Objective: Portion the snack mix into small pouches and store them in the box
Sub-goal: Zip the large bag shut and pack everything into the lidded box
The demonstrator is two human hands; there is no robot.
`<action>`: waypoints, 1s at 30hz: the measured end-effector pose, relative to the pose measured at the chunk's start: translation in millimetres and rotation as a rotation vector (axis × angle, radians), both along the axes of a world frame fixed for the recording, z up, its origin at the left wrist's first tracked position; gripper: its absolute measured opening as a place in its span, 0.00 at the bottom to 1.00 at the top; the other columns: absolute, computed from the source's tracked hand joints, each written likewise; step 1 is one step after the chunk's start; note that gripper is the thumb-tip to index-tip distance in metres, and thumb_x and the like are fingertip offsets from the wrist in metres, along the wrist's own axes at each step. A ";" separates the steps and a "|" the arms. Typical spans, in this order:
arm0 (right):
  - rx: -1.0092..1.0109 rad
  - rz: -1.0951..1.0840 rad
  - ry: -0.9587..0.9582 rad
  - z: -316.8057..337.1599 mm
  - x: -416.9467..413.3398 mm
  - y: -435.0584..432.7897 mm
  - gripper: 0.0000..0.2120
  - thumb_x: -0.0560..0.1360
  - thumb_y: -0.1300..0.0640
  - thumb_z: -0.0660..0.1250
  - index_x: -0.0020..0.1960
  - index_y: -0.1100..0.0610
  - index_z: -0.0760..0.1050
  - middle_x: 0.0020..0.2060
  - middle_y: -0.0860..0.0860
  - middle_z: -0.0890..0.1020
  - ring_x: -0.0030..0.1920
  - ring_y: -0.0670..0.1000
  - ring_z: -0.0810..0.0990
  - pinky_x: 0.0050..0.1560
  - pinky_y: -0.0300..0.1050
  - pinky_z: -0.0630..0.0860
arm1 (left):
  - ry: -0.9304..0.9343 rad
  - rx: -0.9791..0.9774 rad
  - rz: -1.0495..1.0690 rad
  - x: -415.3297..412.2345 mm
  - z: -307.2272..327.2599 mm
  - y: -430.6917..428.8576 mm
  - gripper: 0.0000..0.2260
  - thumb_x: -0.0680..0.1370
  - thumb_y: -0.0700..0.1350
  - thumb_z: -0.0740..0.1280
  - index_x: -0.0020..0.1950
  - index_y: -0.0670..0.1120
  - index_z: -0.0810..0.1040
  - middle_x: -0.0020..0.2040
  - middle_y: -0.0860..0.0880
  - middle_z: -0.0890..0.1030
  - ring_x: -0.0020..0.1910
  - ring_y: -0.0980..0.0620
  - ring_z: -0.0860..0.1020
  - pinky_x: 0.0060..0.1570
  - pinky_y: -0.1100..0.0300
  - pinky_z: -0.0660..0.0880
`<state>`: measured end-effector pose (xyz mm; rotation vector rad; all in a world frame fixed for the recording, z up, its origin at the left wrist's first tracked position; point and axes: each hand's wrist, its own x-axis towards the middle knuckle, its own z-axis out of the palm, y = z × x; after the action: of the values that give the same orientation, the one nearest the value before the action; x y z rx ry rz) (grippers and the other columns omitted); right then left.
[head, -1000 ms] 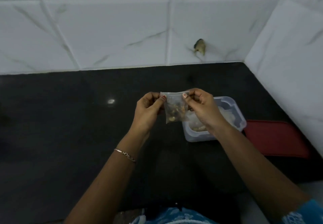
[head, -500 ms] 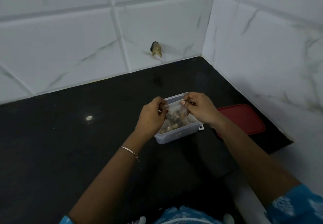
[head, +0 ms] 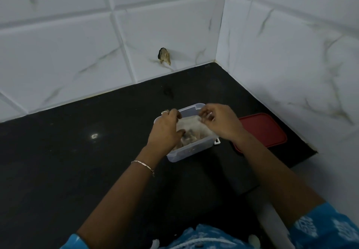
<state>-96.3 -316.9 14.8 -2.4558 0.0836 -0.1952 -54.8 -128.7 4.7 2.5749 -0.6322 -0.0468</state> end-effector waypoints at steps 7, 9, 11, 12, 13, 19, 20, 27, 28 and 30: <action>-0.155 -0.356 0.043 -24.1 -38.2 -61.7 0.13 0.76 0.54 0.68 0.58 0.57 0.77 0.53 0.55 0.81 0.54 0.55 0.80 0.53 0.46 0.74 | -0.154 -0.134 -0.079 -9.0 0.6 -22.6 0.13 0.75 0.53 0.70 0.57 0.50 0.79 0.59 0.49 0.75 0.60 0.49 0.71 0.55 0.56 0.71; -0.344 -0.357 0.273 -38.1 -47.5 -66.8 0.26 0.74 0.44 0.68 0.65 0.60 0.71 0.62 0.60 0.74 0.63 0.61 0.73 0.61 0.51 0.70 | -0.166 -0.097 -0.111 -12.4 -1.8 -31.4 0.14 0.75 0.56 0.68 0.57 0.51 0.78 0.59 0.49 0.76 0.61 0.48 0.71 0.57 0.54 0.72; -0.428 -0.354 0.442 -48.5 -55.3 -68.4 0.42 0.69 0.32 0.67 0.71 0.61 0.64 0.70 0.61 0.66 0.70 0.62 0.65 0.67 0.55 0.67 | -0.178 -0.049 -0.144 -17.1 -4.2 -43.2 0.17 0.75 0.59 0.67 0.59 0.52 0.76 0.62 0.50 0.74 0.63 0.48 0.69 0.59 0.51 0.70; -0.442 -0.350 0.493 -52.6 -56.4 -67.6 0.48 0.66 0.28 0.66 0.73 0.60 0.60 0.73 0.62 0.61 0.73 0.62 0.61 0.69 0.56 0.65 | -0.180 -0.034 -0.155 -19.1 -4.4 -46.7 0.19 0.74 0.60 0.67 0.61 0.53 0.75 0.63 0.50 0.73 0.65 0.48 0.68 0.60 0.50 0.69; -0.449 -0.354 0.533 -55.9 -58.8 -69.1 0.53 0.64 0.26 0.66 0.75 0.59 0.57 0.75 0.62 0.57 0.75 0.62 0.58 0.71 0.56 0.63 | -0.178 -0.027 -0.174 -20.1 -5.1 -52.5 0.20 0.73 0.61 0.67 0.62 0.53 0.74 0.64 0.50 0.72 0.66 0.48 0.67 0.61 0.50 0.68; -0.513 -0.323 0.612 -60.3 -60.3 -70.9 0.53 0.65 0.26 0.65 0.76 0.60 0.54 0.75 0.65 0.58 0.73 0.65 0.61 0.67 0.57 0.67 | -0.118 -0.002 -0.267 -16.0 -5.9 -65.7 0.24 0.72 0.60 0.69 0.65 0.52 0.72 0.67 0.50 0.69 0.68 0.48 0.64 0.65 0.49 0.64; -0.517 -0.315 0.600 -60.2 -59.0 -70.9 0.51 0.67 0.28 0.65 0.75 0.61 0.56 0.74 0.65 0.61 0.72 0.65 0.63 0.66 0.56 0.68 | -0.117 -0.003 -0.262 -15.3 -6.0 -66.5 0.24 0.72 0.60 0.70 0.64 0.52 0.72 0.67 0.50 0.69 0.69 0.48 0.63 0.66 0.49 0.64; -0.524 -0.293 0.540 -64.9 -56.5 -60.5 0.43 0.73 0.40 0.63 0.75 0.68 0.55 0.68 0.69 0.69 0.71 0.63 0.67 0.68 0.53 0.67 | -0.097 0.021 -0.261 -16.0 -5.9 -70.7 0.23 0.72 0.59 0.70 0.64 0.53 0.72 0.68 0.50 0.69 0.69 0.48 0.62 0.66 0.48 0.63; -0.543 -0.287 0.542 -68.1 -56.0 -57.8 0.42 0.74 0.41 0.62 0.75 0.69 0.54 0.68 0.70 0.68 0.72 0.64 0.65 0.69 0.54 0.66 | -0.099 0.019 -0.257 -16.1 -5.7 -70.7 0.23 0.72 0.59 0.70 0.64 0.53 0.72 0.68 0.50 0.69 0.69 0.48 0.62 0.66 0.48 0.63; -0.575 -0.275 0.556 -73.1 -54.8 -55.1 0.40 0.75 0.44 0.60 0.76 0.69 0.53 0.67 0.71 0.68 0.73 0.65 0.63 0.71 0.56 0.64 | -0.099 0.014 -0.253 -16.6 -5.4 -70.7 0.22 0.72 0.59 0.70 0.64 0.53 0.73 0.68 0.50 0.69 0.69 0.48 0.63 0.66 0.49 0.63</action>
<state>-151.1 -372.0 -58.3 -2.9919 0.6915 0.4095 -71.4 -199.5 -0.6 2.5075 -0.9943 -0.0075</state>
